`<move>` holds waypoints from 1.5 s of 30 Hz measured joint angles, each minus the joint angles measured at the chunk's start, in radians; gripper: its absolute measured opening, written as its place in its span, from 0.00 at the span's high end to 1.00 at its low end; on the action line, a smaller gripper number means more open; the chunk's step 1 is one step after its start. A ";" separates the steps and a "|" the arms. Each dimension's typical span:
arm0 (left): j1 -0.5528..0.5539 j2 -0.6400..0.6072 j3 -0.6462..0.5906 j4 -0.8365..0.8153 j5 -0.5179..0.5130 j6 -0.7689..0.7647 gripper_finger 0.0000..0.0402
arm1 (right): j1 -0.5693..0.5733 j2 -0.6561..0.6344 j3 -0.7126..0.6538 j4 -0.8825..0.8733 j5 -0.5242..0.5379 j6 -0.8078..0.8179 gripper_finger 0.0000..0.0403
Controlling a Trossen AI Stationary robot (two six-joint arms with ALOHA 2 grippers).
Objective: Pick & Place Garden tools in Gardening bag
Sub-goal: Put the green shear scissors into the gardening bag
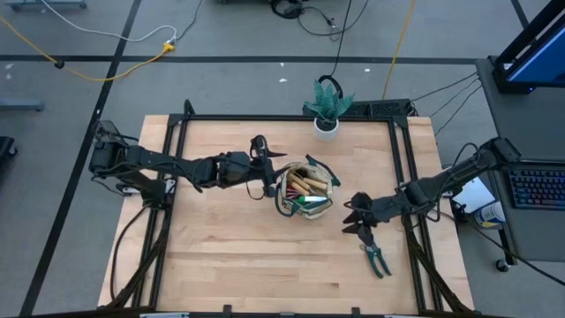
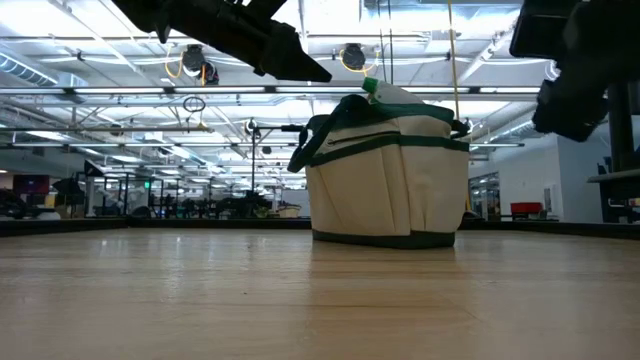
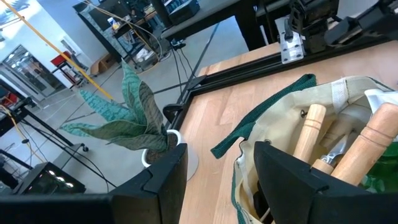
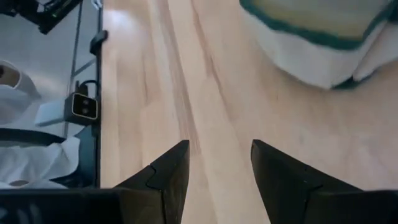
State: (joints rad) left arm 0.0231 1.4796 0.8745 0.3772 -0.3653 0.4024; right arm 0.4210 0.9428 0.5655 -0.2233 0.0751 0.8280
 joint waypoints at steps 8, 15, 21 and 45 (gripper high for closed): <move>0.002 0.000 0.000 0.000 0.000 0.002 0.53 | 0.058 0.000 0.000 -0.190 -0.124 0.245 0.60; 0.002 0.000 0.000 0.000 0.000 0.002 0.53 | 0.128 0.000 0.000 -0.327 -0.278 0.563 0.60; 0.002 0.000 0.000 0.001 0.000 0.002 0.53 | 0.200 0.014 0.000 -0.361 -0.315 0.763 0.60; 0.002 0.000 0.000 -0.009 0.000 -0.019 0.53 | 0.308 0.254 0.000 -0.247 -0.417 1.018 0.60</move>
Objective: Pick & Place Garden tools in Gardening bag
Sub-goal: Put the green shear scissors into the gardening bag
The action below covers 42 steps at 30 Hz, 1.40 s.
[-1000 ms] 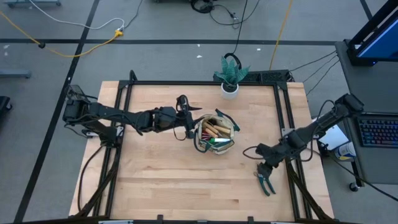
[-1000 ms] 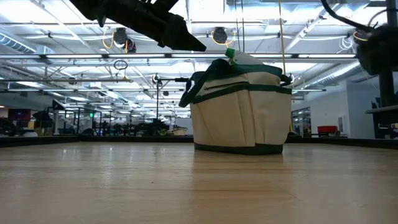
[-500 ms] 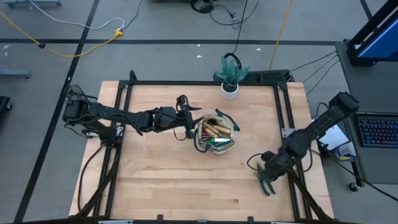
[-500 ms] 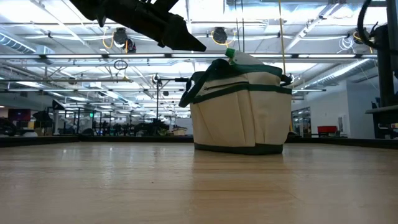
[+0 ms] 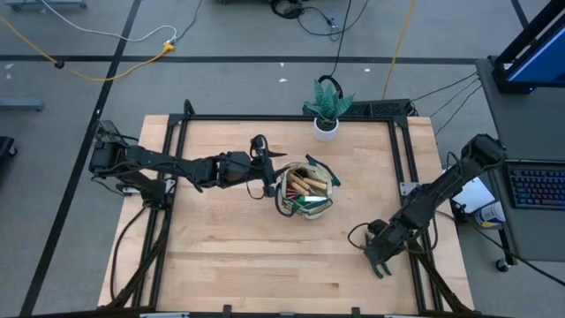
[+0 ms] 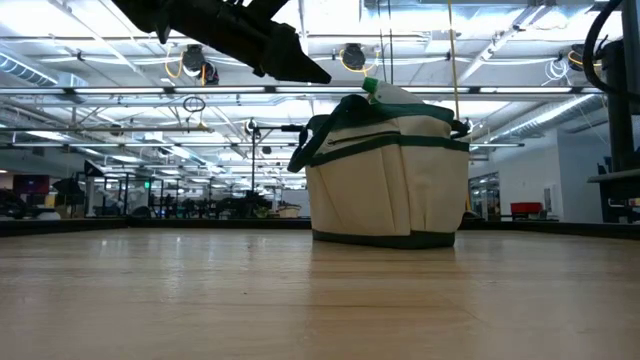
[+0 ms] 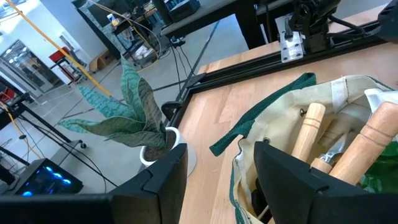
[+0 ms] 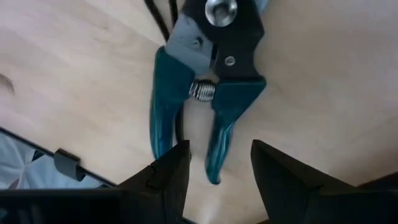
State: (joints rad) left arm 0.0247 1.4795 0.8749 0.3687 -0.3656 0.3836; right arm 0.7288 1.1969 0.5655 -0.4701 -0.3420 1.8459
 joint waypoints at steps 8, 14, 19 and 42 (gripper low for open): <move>0.000 0.000 0.000 0.000 0.000 -0.002 0.53 | 0.001 0.088 0.000 0.020 -0.003 -0.007 0.66; 0.000 0.000 0.000 0.000 0.000 -0.002 0.53 | 0.022 0.126 0.002 0.062 -0.004 0.000 0.71; 0.001 0.000 0.000 0.000 0.000 -0.001 0.53 | 0.032 0.138 0.002 0.061 -0.003 0.000 0.77; 0.029 0.000 0.000 -0.001 0.000 -0.005 0.53 | 0.031 0.021 -0.002 0.065 0.212 -0.081 0.91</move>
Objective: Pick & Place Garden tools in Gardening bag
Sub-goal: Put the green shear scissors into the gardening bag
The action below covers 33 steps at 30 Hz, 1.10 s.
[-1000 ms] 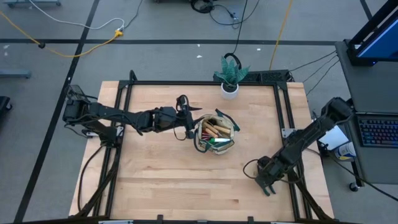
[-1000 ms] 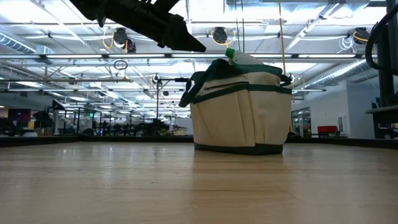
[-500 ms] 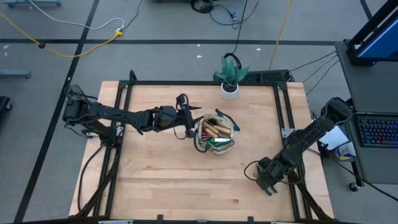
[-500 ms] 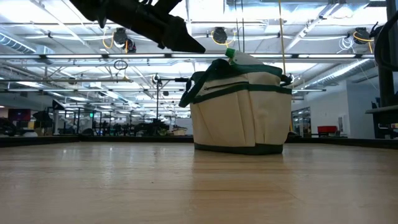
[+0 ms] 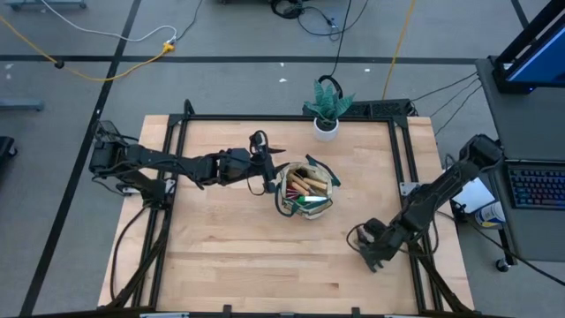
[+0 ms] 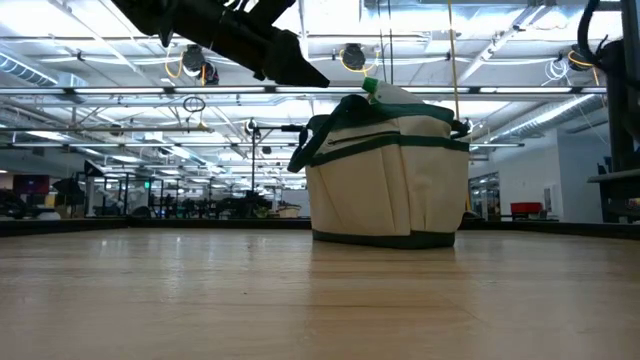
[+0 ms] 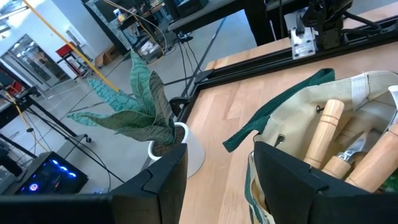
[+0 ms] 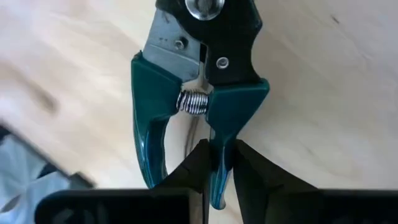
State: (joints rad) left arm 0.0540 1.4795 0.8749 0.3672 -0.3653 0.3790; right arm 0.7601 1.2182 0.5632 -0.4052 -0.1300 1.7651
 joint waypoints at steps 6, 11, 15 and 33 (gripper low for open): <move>0.000 0.000 0.000 0.000 0.000 0.000 0.53 | -0.015 -0.099 0.000 -0.001 0.094 -0.052 0.91; 0.000 0.000 0.000 0.000 0.000 0.000 0.53 | -0.052 -0.168 0.000 0.003 0.166 -0.158 0.91; 0.000 0.000 0.000 -0.001 0.000 -0.001 0.53 | -0.108 -0.209 0.000 0.026 0.209 -0.278 0.91; 0.000 0.000 0.000 -0.006 0.000 -0.002 0.53 | -0.363 -0.259 0.125 0.006 0.185 -0.793 0.91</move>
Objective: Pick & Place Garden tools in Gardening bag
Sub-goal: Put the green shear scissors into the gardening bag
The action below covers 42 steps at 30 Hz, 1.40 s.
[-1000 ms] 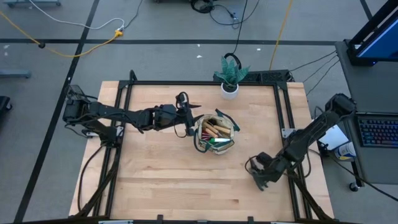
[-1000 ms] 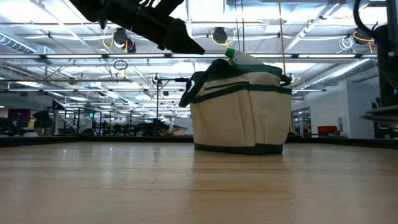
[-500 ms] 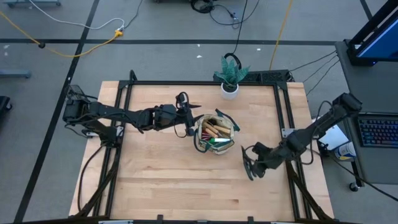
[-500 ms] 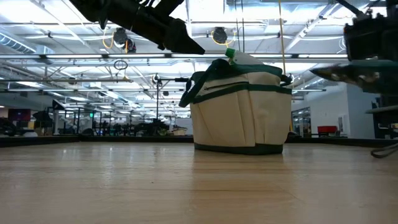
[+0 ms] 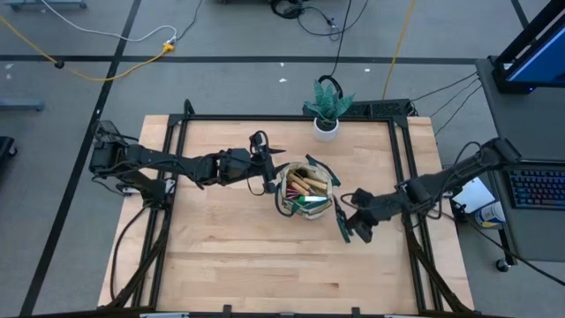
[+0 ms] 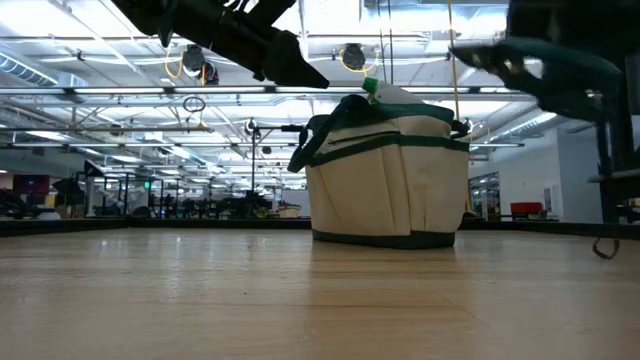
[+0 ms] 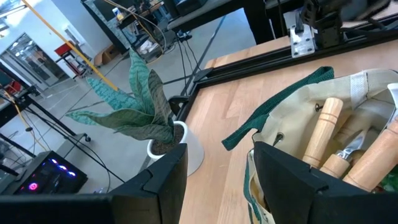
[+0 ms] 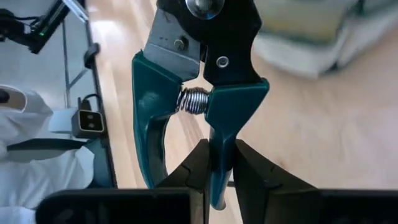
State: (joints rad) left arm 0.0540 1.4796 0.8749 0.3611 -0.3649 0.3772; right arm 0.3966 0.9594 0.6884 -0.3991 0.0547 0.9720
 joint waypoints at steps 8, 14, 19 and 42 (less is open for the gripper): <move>0.000 0.000 0.000 0.000 0.000 -0.002 0.53 | -0.139 0.036 0.115 -0.097 0.001 -0.243 0.91; 0.000 0.000 0.000 0.000 0.000 -0.022 0.53 | -0.244 0.056 0.175 -0.102 -0.002 -0.412 0.91; 0.000 0.000 0.000 0.001 0.000 -0.023 0.53 | -0.318 0.056 0.233 -0.100 0.001 -0.535 0.91; 0.000 0.000 0.000 0.000 0.000 -0.029 0.53 | -0.547 0.133 0.400 0.108 0.002 -0.950 0.91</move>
State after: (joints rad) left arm 0.0540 1.4792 0.8749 0.3611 -0.3646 0.3486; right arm -0.1504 1.0928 1.0885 -0.2911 0.0566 0.0222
